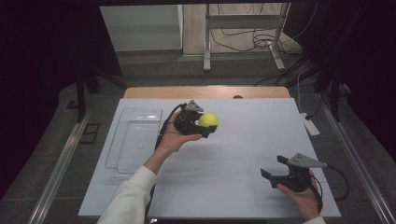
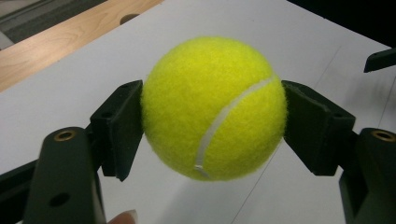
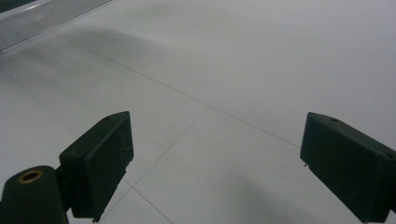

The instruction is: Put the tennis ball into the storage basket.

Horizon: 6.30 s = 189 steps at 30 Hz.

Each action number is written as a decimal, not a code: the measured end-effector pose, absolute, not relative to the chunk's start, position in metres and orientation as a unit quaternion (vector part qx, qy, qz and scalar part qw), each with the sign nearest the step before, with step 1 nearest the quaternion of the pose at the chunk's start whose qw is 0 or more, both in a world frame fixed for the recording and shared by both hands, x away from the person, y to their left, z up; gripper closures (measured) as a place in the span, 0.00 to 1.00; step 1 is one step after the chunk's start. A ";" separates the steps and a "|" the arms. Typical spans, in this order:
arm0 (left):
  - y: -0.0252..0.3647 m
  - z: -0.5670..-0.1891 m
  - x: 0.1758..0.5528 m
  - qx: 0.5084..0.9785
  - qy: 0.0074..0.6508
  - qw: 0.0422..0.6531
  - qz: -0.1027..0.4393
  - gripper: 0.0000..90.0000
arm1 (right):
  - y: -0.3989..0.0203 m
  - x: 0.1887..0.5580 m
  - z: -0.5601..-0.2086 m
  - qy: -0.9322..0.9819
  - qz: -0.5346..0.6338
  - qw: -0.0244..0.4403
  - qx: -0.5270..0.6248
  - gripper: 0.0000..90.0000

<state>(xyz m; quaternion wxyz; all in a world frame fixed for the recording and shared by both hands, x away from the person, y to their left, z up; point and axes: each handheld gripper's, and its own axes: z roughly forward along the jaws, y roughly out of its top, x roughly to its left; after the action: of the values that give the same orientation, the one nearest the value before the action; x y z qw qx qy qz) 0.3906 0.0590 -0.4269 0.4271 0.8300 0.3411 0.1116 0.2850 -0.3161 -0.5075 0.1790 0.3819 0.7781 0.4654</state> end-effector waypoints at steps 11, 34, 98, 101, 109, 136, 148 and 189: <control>0.071 -0.421 0.385 0.822 0.345 0.436 0.125 0.30 | -0.316 0.285 -0.508 0.777 0.466 0.180 0.382 0.11; 0.099 -0.410 0.375 0.810 0.355 0.437 0.161 0.30 | -0.317 0.285 -0.508 0.776 0.464 0.182 0.386 0.11; 0.168 -0.408 0.376 0.774 0.426 0.419 0.211 0.30 | -0.317 0.286 -0.510 0.778 0.460 0.182 0.388 0.11; 0.170 -0.407 0.377 0.771 0.430 0.418 0.213 0.30 | -0.317 0.286 -0.510 0.777 0.460 0.182 0.389 0.11; 0.178 -0.406 0.379 0.765 0.440 0.414 0.222 0.30 | -0.317 0.286 -0.510 0.777 0.460 0.182 0.389 0.11; 0.208 -0.410 0.389 0.742 0.484 0.398 0.238 0.30 | -0.317 0.286 -0.509 0.777 0.461 0.184 0.388 0.11; 0.221 -0.413 0.391 0.736 0.499 0.389 0.243 0.30 | -0.316 0.286 -0.509 0.778 0.459 0.183 0.388 0.11; 0.261 -0.424 0.403 0.712 0.554 0.352 0.249 0.30 | -0.316 0.286 -0.510 0.778 0.457 0.185 0.390 0.11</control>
<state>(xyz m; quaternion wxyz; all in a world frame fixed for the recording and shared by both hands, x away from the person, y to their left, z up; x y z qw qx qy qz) 0.4034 0.2615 -0.4243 0.3524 0.7116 0.5543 0.2493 0.2863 -0.3161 -0.5100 0.1846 0.3902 0.7778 0.4568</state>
